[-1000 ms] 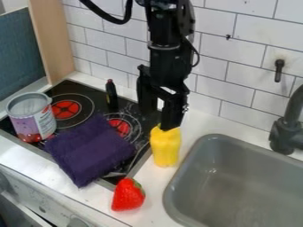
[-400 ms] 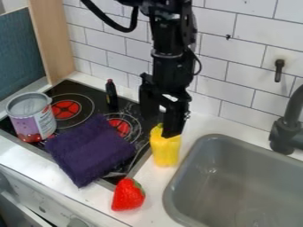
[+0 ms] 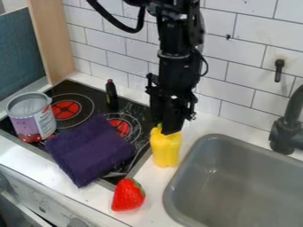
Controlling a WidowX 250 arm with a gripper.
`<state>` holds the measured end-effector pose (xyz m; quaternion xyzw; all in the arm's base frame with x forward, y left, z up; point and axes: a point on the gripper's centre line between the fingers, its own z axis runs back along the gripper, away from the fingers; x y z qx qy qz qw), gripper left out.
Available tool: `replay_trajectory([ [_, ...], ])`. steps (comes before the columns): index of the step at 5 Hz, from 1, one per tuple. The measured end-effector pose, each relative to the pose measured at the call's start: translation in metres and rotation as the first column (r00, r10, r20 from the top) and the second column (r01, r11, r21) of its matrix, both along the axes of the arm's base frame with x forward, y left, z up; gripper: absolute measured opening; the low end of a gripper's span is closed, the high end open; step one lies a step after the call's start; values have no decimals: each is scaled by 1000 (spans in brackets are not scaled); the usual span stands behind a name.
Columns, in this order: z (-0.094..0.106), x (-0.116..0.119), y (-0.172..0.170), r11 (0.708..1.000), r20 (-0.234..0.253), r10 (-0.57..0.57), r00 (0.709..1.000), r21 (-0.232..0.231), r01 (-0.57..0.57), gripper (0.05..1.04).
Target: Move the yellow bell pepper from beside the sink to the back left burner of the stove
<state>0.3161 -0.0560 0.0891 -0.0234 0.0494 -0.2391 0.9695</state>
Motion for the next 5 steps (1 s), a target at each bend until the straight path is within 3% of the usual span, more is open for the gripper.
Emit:
replay_trajectory([
  [1,-1,-1,-1,1000,-11,-1,1000,0,1,186],
  [2,6,-1,-8,1000,-22,-24,999,0,24,110],
  [3,7,-5,-11,999,-42,-44,998,11,45,99],
  [5,59,-2,10,999,128,-3,992,-36,8,99],
])
